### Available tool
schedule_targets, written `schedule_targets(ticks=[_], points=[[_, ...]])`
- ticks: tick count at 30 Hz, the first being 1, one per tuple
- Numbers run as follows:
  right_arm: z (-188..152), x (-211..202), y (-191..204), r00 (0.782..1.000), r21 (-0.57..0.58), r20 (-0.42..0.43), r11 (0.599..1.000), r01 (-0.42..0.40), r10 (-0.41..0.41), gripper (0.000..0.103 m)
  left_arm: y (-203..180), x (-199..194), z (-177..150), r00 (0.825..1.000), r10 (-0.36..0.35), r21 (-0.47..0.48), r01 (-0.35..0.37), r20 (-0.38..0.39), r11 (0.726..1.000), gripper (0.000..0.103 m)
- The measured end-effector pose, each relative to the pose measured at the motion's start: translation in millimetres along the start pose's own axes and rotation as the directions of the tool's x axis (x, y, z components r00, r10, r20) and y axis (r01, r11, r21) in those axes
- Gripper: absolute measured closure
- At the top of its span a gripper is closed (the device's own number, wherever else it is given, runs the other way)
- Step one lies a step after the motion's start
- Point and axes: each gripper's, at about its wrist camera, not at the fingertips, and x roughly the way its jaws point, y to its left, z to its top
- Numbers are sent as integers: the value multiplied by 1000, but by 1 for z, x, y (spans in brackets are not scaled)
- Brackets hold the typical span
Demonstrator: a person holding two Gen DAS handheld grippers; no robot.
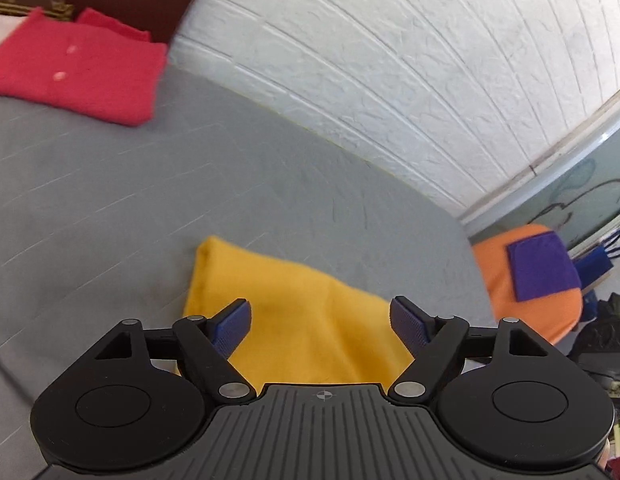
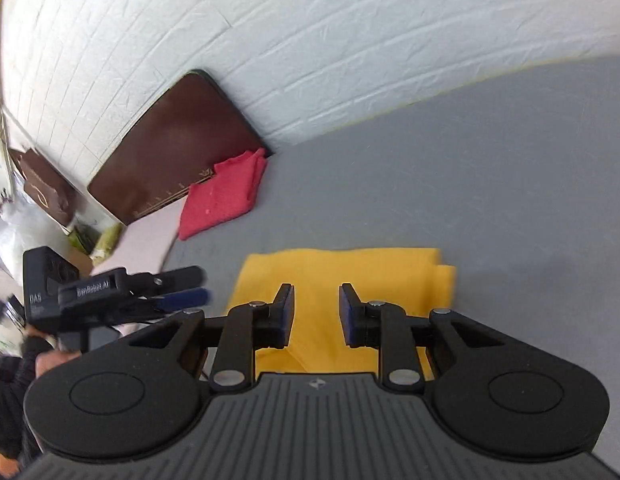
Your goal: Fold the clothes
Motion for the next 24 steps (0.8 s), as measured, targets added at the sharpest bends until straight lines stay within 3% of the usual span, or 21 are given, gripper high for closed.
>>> schedule_targets(ticks=[2,4,5,7,8,9,11,13,15,17,18,19,20,21,22,24], points=[[2,38,-27,995,81,-93,996,42,-34,75,10,32,1,997,51,-11,-51,-56,999,16],[2,61,-58,988,157,-145,985,73,-50,103,27,42,-2,995,51,-19,-53,-86,998,24],[0,58,-74,991,224,-132,974,20,10,103,34,42,-3,996,38,-22,-40,-83,999,26],[1,42,-86,997,270,-79,962,30,-9,103,44,35,-1,996,21,-47,-25,-85,999,31],[3,32,-83,998,243,-43,968,60,-51,103,47,29,2,996,16,-64,-22,-84,998,31],[6,22,-79,998,226,-5,972,68,-69,97,48,20,8,998,18,-74,-23,-64,997,30],[12,12,-68,998,200,43,979,40,-50,94,44,4,20,1000,21,-76,-19,23,997,23],[19,20,-57,998,171,36,984,40,-47,92,35,2,30,998,7,-79,-2,64,997,19],[26,41,-54,999,170,-1,984,47,-47,90,22,18,34,1000,1,-51,0,22,999,18],[27,59,-64,995,199,-42,975,96,-89,93,20,42,31,996,87,-8,-87,-25,996,19],[27,61,-71,990,198,-39,970,138,-132,100,23,53,28,988,149,18,-148,-44,989,19],[26,58,-81,992,239,-30,963,125,-122,103,27,63,26,978,201,36,-200,-60,979,19],[26,55,-92,994,285,-19,953,105,-104,103,39,63,23,977,206,25,-205,-62,978,22],[24,46,-99,995,323,-11,942,96,-98,103,48,54,23,986,161,-3,-161,-42,987,22],[22,35,-98,992,305,4,945,119,-126,89,56,44,25,988,148,-52,-150,-42,987,23],[17,12,-95,989,265,56,957,116,-135,77,63,22,29,991,136,-102,-135,2,986,23]])
